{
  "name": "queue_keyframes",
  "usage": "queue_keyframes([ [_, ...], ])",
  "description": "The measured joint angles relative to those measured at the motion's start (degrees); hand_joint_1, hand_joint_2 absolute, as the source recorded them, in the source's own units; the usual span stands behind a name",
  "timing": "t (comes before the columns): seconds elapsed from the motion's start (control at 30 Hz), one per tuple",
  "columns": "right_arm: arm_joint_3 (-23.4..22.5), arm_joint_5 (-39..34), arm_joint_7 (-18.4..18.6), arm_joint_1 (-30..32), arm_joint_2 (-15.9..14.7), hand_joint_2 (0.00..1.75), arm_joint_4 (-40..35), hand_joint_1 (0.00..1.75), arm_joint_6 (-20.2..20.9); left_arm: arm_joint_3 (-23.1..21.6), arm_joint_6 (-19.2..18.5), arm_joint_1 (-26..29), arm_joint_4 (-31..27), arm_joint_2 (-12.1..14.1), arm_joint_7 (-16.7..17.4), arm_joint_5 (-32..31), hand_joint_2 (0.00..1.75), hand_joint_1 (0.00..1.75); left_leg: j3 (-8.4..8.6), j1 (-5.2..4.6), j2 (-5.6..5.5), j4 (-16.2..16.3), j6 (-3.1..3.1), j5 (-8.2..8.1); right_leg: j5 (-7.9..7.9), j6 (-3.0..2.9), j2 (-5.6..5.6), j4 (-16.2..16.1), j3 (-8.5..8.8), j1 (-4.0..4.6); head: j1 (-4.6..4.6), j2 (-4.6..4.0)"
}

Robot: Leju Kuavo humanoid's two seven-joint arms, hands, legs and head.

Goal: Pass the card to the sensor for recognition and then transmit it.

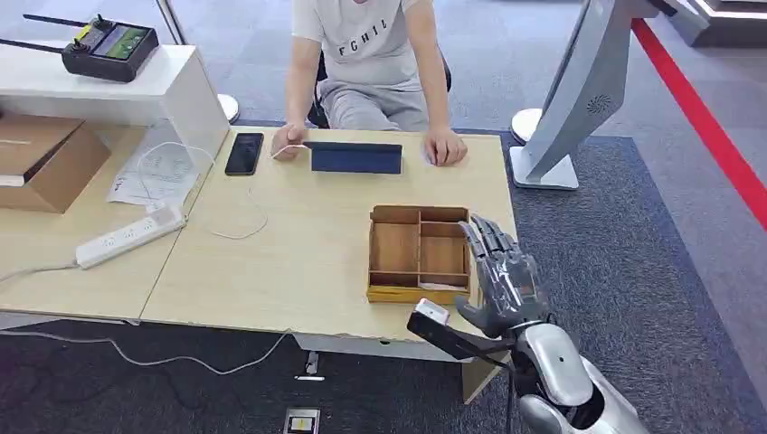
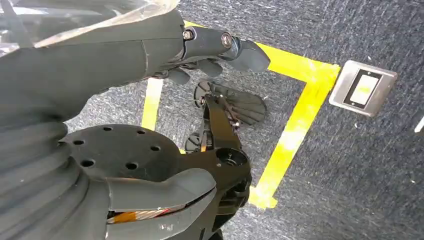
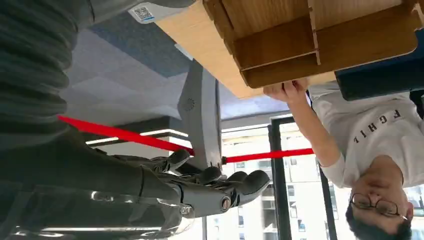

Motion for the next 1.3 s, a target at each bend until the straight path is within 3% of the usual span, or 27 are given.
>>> queue_keyframes([
  [0.33, 0.4, -0.6, 0.0, -1.2, 0.0, 1.75, -0.9, 0.00, 2.8, 0.0, -0.5, 0.0, 0.1, 0.0, 0.4, 0.0, 1.75, 0.00, 0.00, 0.00, 0.00, 0.0, 0.00, 0.00, 0.00, 0.00, 0.00, 0.0, 0.00, 0.00, 0.00, 0.00],
  [1.3, 2.8, -2.4, -2.9, -2.6, 4.0, 1.75, 5.3, 0.00, 1.9, 0.0, -0.7, -1.2, 0.1, 0.0, 2.9, -0.8, 1.75, 0.00, -0.01, 0.00, 0.00, 0.0, 0.00, 0.00, 0.00, 0.00, 0.00, 0.0, 0.00, 0.00, 0.00, 0.00],
])
